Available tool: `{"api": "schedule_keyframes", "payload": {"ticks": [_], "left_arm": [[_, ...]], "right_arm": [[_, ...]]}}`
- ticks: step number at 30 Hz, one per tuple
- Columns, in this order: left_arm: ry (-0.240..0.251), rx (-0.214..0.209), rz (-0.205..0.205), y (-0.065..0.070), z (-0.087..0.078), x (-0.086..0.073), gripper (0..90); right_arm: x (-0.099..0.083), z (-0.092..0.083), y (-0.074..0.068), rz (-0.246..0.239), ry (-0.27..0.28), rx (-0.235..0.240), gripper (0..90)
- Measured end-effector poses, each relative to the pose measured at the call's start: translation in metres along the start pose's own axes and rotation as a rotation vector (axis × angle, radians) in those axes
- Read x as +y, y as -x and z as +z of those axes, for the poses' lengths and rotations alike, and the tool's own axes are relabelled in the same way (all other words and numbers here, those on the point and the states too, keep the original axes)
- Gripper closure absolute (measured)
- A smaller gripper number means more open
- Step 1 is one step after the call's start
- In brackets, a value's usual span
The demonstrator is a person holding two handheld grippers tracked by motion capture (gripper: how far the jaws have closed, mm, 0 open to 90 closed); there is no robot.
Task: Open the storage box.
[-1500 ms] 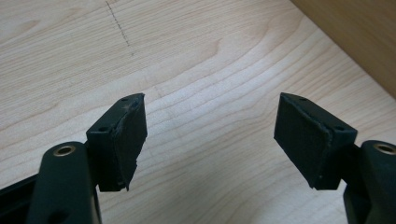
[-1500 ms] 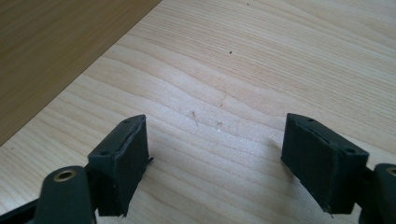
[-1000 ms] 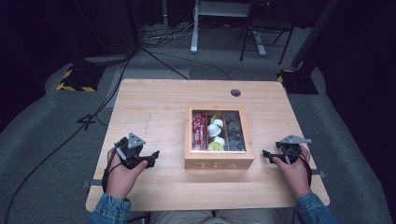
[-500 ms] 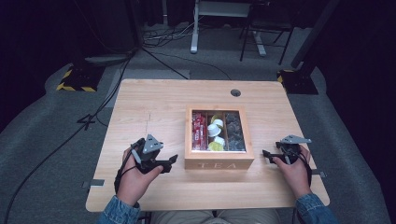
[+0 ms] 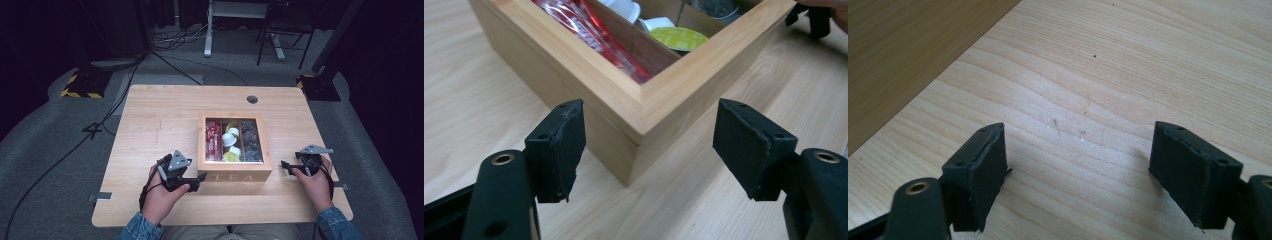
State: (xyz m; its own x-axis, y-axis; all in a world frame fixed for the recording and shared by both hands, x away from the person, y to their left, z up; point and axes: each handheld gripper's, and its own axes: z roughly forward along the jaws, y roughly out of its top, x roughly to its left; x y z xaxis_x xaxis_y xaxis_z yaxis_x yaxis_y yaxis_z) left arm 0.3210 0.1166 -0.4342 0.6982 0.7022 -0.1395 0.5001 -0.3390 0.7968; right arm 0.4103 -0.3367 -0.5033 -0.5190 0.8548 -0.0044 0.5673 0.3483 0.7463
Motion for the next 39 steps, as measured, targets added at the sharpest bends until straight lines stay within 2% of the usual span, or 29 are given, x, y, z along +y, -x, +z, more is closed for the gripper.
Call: {"api": "schedule_keyframes", "payload": {"ticks": [5, 8, 11, 16, 18, 20, 26, 35, 37, 38, 39], "left_arm": [[-0.001, -0.006, -0.016, 0.003, 0.012, -0.006, 29.7], [-0.016, 0.007, -0.002, 0.003, 0.017, -0.011, 30.6], [-0.024, 0.027, 0.006, 0.002, 0.02, -0.013, 35.7], [-0.04, 0.062, 0.024, -0.002, 0.019, -0.015, 51.3], [-0.05, 0.059, 0.016, -0.002, 0.019, -0.016, 55.4], [-0.052, 0.058, 0.004, -0.002, 0.019, -0.016, 57.3], [-0.058, 0.057, 0.009, -0.002, 0.014, -0.014, 62.8], [-0.052, 0.072, 0.045, 0.0, 0.01, -0.011, 69.4], [-0.044, 0.07, 0.055, 0.0, 0.01, -0.01, 69.4], [-0.044, 0.07, 0.055, 0.0, 0.01, -0.01, 69.4], [-0.037, 0.067, 0.056, 0.0, 0.009, -0.009, 69.5]], "right_arm": [[0.0, 0.0, 0.0, 0.0, 0.0, 0.0, 22.9], [0.0, 0.0, 0.0, 0.0, 0.0, 0.0, 22.9], [0.0, 0.0, 0.0, 0.0, 0.0, 0.0, 22.9], [0.0, 0.0, 0.0, 0.0, 0.0, 0.0, 22.9], [0.0, 0.0, 0.0, 0.0, 0.0, 0.0, 22.9], [0.0, 0.0, 0.0, 0.0, 0.0, 0.0, 22.9], [0.0, 0.0, 0.0, 0.0, 0.0, 0.0, 22.9], [0.0, 0.0, 0.0, -0.002, 0.0, 0.005, 24.2], [0.001, -0.004, -0.002, 0.005, -0.006, 0.04, 25.0], [0.001, -0.004, -0.002, 0.005, -0.006, 0.04, 25.0], [0.006, -0.012, -0.006, -0.016, -0.001, 0.071, 25.0]]}}
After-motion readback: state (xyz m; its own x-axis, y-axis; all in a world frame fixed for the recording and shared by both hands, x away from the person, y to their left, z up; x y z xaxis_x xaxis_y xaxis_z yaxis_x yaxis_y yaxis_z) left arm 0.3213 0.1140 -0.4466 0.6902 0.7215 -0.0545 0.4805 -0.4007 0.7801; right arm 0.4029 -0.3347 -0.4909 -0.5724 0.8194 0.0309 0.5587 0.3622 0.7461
